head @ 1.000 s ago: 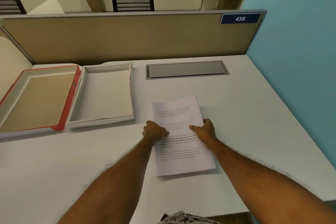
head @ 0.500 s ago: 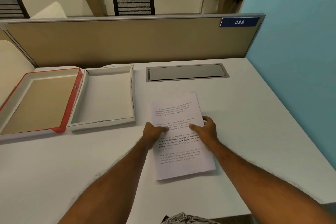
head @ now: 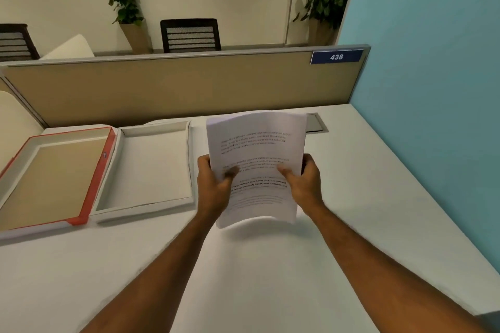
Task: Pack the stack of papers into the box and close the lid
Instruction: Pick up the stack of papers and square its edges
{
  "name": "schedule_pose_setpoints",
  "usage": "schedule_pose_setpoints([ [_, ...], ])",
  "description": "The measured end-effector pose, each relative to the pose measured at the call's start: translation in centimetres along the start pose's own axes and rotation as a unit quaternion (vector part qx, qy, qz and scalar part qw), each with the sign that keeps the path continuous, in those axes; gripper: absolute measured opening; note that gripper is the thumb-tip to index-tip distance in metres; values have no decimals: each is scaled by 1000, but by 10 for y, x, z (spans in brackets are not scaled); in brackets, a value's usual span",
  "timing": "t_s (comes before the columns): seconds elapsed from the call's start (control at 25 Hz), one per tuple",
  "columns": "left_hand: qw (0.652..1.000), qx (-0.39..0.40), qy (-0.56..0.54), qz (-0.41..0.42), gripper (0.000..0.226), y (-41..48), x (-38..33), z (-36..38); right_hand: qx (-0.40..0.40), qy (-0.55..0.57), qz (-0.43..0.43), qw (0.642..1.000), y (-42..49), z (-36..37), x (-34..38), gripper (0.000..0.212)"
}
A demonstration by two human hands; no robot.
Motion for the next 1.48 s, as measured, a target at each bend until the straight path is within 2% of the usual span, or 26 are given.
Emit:
schedule_pose_setpoints([
  [0.16,999,-21,-6,35,41,-9,2,-2,18,-25,-46,998,-7,2,0,40],
  [0.4,999,-36,1,11,46,-22,28,-3,32,-49,-56,997,-20,4,-14,39],
  [0.6,995,-55,-46,74,45,-15,-5,-11,-17,15,-85,996,-17,-4,29,42],
  [0.68,989,-94,-70,94,43,-9,-31,-15,-55,42,-91,993,-9,-6,57,45],
  [0.88,974,-223,-49,-3,38,0,-48,-14,-135,-11,-65,989,0,-1,78,27],
  [1.04,969,-246,-31,16,25,2,-51,-15,-139,-1,-68,988,5,-3,74,16],
  [1.2,966,-254,-40,5,28,4,-53,-15,-128,27,-67,989,5,-2,75,26],
  [1.28,970,-230,-67,24,34,2,-46,-16,-84,54,-75,992,4,-4,69,42],
  [1.36,984,-154,-67,61,26,-6,-29,-15,-9,51,-95,994,0,-6,49,58],
  [1.4,991,-104,-59,67,24,-13,-18,-13,27,38,-91,995,-5,-6,32,60],
  [1.48,997,-26,-39,58,33,-28,9,-7,70,-8,-62,996,-18,-4,-4,50],
])
Point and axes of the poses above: each hand's wrist, its own y-axis towards the middle knuckle, its own z-axis out of the palm, x = y × z, the point moved 5 cm from there along y, towards the middle knuckle, and after that the axes turned 1 degree about -z, right-handed, at the moved point
